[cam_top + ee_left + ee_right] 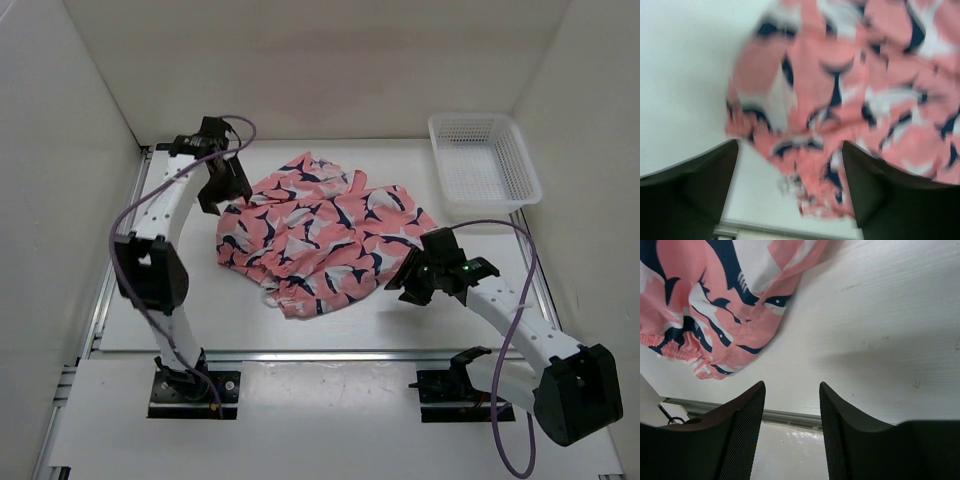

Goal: Fold and stack the shorts
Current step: Flatten the shorts out

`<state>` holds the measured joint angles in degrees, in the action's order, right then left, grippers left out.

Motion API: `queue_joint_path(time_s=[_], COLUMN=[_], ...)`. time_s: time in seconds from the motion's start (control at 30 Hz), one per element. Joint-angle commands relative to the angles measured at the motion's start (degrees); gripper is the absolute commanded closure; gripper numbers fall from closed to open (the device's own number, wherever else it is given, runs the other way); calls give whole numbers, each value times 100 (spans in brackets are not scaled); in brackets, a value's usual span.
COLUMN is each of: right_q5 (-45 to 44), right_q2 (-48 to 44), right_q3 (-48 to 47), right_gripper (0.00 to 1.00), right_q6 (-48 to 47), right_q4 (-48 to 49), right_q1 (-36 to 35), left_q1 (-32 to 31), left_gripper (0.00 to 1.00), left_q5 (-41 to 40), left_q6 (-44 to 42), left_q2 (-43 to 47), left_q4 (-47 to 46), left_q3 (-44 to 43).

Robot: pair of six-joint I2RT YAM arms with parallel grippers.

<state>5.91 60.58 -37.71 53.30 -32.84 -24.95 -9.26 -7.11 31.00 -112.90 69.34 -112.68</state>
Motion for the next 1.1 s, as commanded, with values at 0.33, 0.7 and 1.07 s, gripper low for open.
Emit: queue_joint_path(time_s=[0.33, 0.7, 1.07], right_q5=[112, 402, 455], right_q2=[569, 1298, 3020], right_q3=[-508, -868, -1695], right_gripper=[46, 27, 31], right_q6=[-663, -1172, -1234], right_q4=[23, 269, 1058], right_q1=[473, 1615, 2091], left_q1=[-2000, -2476, -2397], left_gripper=[0, 11, 90], left_q5=[2083, 2065, 1767], left_q6=[1628, 1567, 1453], left_q2=[3223, 1518, 1428], left_q4=[-1660, -2047, -1829], left_q3=[5257, 5072, 4757])
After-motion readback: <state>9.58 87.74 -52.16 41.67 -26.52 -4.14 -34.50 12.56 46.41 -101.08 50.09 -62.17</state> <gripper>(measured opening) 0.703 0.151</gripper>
